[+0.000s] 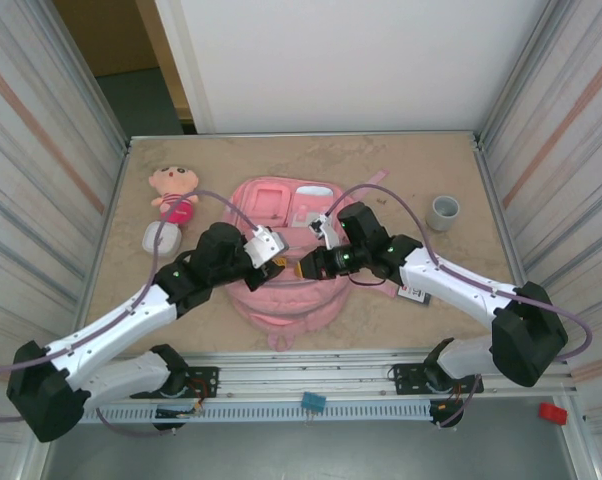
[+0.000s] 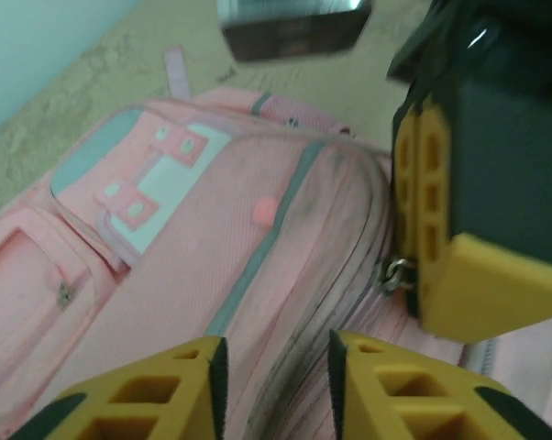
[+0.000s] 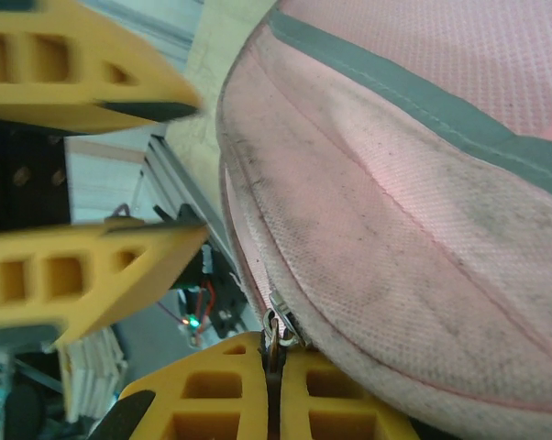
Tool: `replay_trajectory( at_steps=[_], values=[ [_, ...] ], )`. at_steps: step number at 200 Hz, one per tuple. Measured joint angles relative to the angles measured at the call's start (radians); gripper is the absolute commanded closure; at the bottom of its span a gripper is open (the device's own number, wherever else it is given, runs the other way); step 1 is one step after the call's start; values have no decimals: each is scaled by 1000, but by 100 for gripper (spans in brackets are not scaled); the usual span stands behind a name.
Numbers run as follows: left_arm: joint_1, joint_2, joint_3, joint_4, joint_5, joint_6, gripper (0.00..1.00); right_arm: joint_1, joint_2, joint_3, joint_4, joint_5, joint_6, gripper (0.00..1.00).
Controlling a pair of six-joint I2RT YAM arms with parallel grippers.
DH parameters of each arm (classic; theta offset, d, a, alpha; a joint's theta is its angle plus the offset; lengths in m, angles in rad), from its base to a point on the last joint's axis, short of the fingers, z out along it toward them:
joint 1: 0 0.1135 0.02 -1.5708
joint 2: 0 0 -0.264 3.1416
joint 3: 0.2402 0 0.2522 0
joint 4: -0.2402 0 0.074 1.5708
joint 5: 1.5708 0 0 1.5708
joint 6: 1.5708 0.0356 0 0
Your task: Pack books, pencil case, and school supplies into a backpack
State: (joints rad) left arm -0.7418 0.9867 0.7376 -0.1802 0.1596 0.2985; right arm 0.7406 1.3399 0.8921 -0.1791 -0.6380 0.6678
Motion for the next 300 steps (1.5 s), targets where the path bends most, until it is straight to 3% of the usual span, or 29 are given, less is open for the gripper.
replay_trajectory(
  at_steps=[25, 46, 73, 98, 120, 130, 145, 157, 178, 215, 238, 262, 300],
  values=[
    [0, -63, 0, -10, -24, -21, 47, 6, 0, -13, 18, 9, 66, 100],
    [0, -72, 0, -64, -61, 37, 38, 8, 0, -12, 13, 10, 81, 100],
    [35, -37, -1, -130, -94, 144, 38, 2, -13, -11, -40, 17, 66, 100],
    [110, 14, 1, -167, -64, 188, 45, -31, -35, 0, -93, 15, 34, 100],
    [114, 40, 11, -167, -35, 204, 47, -71, -43, 10, -136, 5, 3, 100],
    [114, 51, 17, -167, -24, 208, 51, -84, -43, 15, -153, 0, -8, 100],
    [113, 68, 22, -166, -13, 219, 66, -99, -43, 24, -171, -7, -26, 100],
    [114, 79, 26, -167, 0, 219, 84, -101, -43, 30, -174, -11, -30, 100],
    [114, 85, 29, -167, 31, 225, 99, -94, -43, 33, -174, -13, -32, 100],
    [108, 89, 28, -163, 72, 213, 100, -29, -13, 34, -126, 7, 0, 100],
    [100, 95, 23, -159, 76, 193, 100, 30, 40, 46, -83, 19, 37, 90],
    [95, 106, 21, -148, 77, 171, 100, 39, 45, 47, -56, 17, 83, 53],
    [84, 101, 16, -101, 84, 167, 100, -34, -82, -39, 35, 15, 156, 42]
  ],
)
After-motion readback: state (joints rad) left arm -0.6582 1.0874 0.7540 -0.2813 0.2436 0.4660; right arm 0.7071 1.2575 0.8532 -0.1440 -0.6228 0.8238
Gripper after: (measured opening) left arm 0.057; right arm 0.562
